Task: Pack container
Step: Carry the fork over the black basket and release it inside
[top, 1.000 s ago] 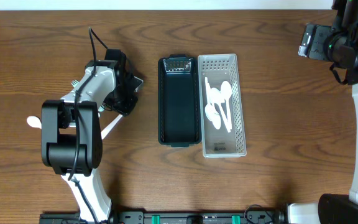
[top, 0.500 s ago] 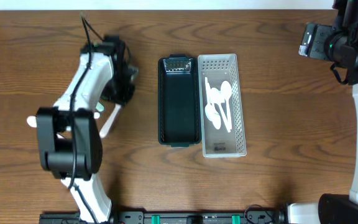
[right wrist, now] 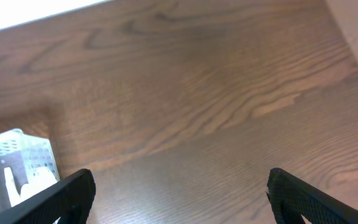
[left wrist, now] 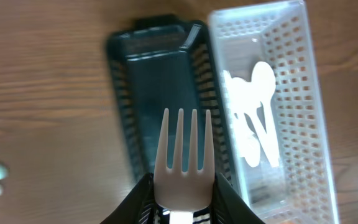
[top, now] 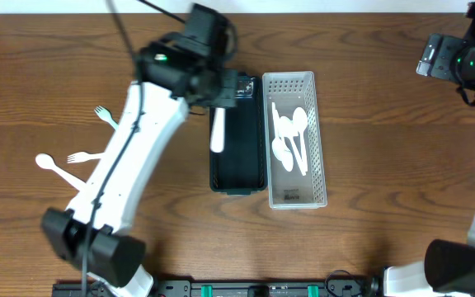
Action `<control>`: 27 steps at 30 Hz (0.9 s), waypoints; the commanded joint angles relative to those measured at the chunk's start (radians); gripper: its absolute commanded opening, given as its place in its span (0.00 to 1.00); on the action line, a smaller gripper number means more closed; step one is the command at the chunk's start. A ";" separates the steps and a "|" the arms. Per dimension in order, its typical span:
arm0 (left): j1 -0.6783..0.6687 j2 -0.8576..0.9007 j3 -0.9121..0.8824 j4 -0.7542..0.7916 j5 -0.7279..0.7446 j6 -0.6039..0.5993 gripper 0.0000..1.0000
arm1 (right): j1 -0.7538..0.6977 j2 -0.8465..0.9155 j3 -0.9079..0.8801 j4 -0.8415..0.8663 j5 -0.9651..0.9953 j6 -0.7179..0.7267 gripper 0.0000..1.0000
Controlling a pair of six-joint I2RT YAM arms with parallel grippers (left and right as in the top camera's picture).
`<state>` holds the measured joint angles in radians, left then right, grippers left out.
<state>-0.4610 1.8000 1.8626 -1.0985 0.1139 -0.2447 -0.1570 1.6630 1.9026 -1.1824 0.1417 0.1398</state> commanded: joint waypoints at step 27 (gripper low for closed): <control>0.001 0.161 0.008 0.048 -0.121 0.203 0.76 | -0.006 0.060 -0.001 -0.011 -0.022 -0.015 0.89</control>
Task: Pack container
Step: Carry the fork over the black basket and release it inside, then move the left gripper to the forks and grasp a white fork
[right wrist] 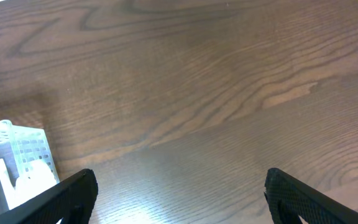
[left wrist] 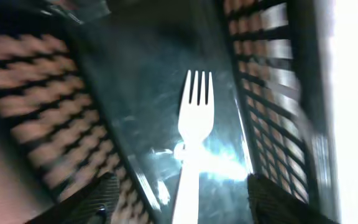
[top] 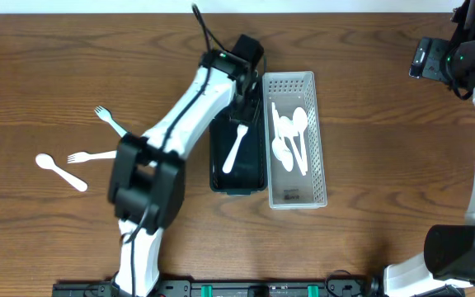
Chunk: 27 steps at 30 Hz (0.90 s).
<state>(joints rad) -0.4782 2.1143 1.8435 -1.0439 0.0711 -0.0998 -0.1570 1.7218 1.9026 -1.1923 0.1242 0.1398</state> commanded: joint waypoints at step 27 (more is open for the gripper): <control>0.753 -0.119 0.025 -0.034 -0.145 -0.469 0.98 | -0.006 0.001 -0.001 -0.035 -0.042 -0.026 0.90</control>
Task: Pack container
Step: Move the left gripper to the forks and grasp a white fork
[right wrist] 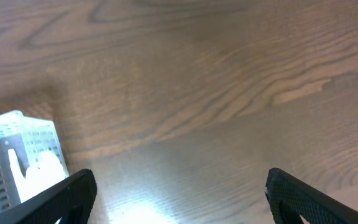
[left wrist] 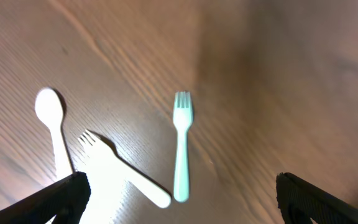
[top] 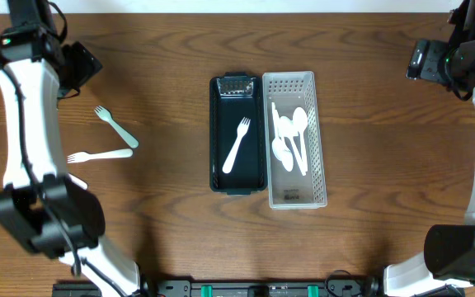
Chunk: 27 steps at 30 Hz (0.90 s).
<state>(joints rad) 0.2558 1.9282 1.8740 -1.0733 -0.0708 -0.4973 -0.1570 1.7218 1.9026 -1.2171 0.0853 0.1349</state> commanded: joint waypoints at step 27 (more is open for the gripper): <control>0.040 0.424 -0.006 0.105 0.168 0.005 0.68 | -0.006 0.001 -0.001 -0.031 0.019 -0.020 0.90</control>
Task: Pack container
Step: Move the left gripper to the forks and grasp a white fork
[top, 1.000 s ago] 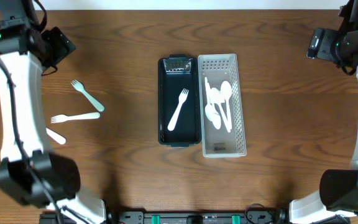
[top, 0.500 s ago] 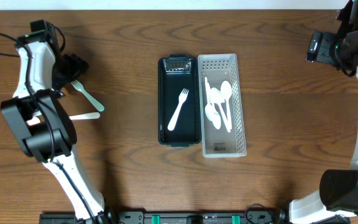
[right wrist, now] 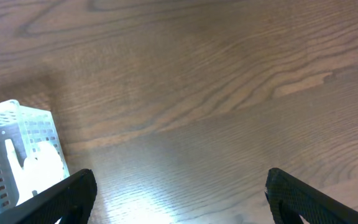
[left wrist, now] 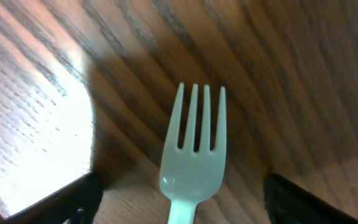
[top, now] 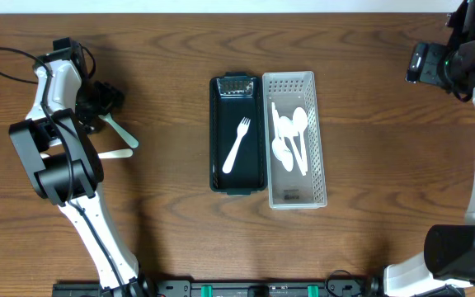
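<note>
A pale mint fork lies on the wooden table, tines pointing away from the camera. My left gripper is open, low over it, with one finger on each side of its neck; in the overhead view the left gripper is at the far left. The black container holds one white fork. Beside it the white basket holds several white spoons. My right gripper is open and holds nothing, over bare table at the far right.
A second white fork lies on the table just below the mint one, partly hidden by the left arm. A black cable loops at the far left edge. The white basket's corner shows in the right wrist view.
My left gripper has come down from high above the loose cutlery at the left; its open fingers now stand on either side of the mint fork. The right arm has not moved.
My left gripper first held a white fork over the black container. Then it was open and the fork lay inside the container. After that the arm was at the far left, high above the loose forks and a spoon, and now it is low around the mint fork.
</note>
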Action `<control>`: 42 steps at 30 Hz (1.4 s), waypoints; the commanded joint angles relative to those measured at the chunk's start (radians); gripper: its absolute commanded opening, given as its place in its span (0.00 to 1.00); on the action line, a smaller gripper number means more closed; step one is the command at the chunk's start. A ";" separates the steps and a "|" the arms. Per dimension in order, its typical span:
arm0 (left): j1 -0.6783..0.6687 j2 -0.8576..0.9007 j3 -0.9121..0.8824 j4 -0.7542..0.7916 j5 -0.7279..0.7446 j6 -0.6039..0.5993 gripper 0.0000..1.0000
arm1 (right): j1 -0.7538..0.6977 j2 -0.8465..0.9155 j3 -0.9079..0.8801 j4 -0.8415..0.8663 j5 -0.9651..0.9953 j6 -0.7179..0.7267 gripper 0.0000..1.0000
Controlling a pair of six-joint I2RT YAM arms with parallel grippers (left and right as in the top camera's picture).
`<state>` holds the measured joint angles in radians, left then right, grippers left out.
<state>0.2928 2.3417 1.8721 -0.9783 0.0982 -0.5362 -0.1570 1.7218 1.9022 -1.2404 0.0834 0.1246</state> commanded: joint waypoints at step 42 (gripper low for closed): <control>-0.103 -0.183 0.042 -0.075 -0.019 0.114 0.13 | -0.006 0.001 -0.001 -0.027 0.026 -0.039 0.90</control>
<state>0.2478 2.2925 1.8725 -1.0332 0.0902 -0.4583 -0.1570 1.7218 1.9022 -1.2701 0.1020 0.1135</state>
